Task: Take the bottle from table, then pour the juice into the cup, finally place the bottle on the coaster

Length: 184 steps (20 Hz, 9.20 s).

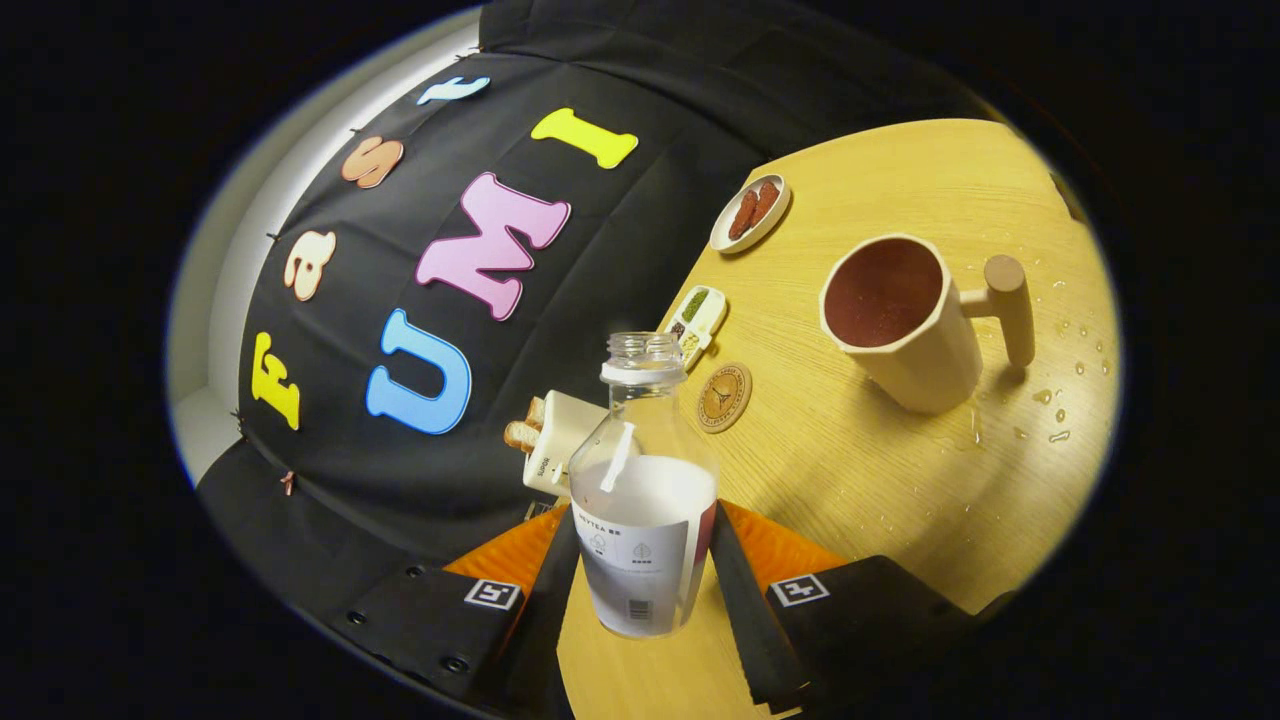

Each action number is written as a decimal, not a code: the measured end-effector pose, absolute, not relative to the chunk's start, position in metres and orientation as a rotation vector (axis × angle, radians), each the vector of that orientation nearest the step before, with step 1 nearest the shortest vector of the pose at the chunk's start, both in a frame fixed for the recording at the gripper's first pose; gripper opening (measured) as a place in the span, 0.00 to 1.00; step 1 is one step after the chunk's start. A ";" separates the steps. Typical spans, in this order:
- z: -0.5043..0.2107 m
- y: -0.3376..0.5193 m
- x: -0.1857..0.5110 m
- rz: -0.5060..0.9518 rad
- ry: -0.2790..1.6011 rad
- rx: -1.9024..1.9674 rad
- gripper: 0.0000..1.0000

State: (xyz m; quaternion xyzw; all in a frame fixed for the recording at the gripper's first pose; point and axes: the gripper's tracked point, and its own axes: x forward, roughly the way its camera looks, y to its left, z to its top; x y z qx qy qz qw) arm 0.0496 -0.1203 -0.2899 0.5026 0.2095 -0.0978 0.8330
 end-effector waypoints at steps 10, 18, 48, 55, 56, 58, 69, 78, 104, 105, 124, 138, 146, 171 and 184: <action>-0.295 -0.148 0.055 -0.280 0.409 1.256 0.75; -0.296 -0.168 0.062 -0.326 0.371 1.392 0.75; -0.290 -0.194 0.068 -0.454 0.224 1.826 0.75; -0.286 -0.193 0.068 -0.463 0.191 1.889 0.75; -0.286 -0.192 0.070 -0.463 0.188 1.898 0.75; -0.284 -0.194 0.069 -0.456 0.176 1.911 0.75; -0.277 -0.196 0.074 -0.469 0.120 1.978 0.75; -0.256 -0.213 0.081 -0.492 -0.009 2.093 0.75; -0.229 -0.214 0.092 -0.512 -0.146 2.322 0.75; -0.228 -0.215 0.091 -0.512 -0.159 2.328 0.75; -0.204 -0.217 0.110 -0.498 -0.202 2.345 0.75; -0.206 -0.219 0.101 -0.514 -0.181 2.311 0.75; -0.218 -0.212 0.091 -0.526 -0.018 1.976 0.75; -0.123 -0.157 0.103 -0.440 0.083 0.325 0.75; -0.187 -0.132 0.193 -0.477 0.076 0.018 0.75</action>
